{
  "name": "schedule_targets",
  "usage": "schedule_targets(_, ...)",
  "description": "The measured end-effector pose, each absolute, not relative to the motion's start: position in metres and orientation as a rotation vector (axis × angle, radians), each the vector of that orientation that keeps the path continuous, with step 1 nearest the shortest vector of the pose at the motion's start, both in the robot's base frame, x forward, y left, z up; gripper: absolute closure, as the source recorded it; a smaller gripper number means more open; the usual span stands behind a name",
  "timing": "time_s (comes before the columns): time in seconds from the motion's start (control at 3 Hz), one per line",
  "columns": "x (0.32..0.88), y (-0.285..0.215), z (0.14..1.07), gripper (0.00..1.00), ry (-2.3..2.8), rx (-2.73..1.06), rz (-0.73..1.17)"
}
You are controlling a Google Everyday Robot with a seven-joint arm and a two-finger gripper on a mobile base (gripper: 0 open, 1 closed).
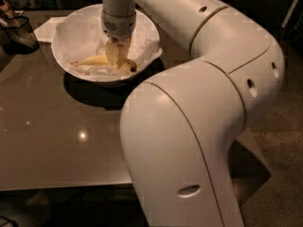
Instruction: Pick banana from white bowl
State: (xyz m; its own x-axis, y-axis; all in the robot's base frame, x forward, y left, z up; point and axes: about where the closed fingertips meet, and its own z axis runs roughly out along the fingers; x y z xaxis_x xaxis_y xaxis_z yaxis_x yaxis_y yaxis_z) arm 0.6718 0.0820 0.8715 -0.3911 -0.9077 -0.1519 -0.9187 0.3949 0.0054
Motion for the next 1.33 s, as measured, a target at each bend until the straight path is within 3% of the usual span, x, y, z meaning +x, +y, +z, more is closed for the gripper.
schedule_targets(1.33, 0.586, 0.097, 0.966, 1.00, 2.206, -1.899, 0.098)
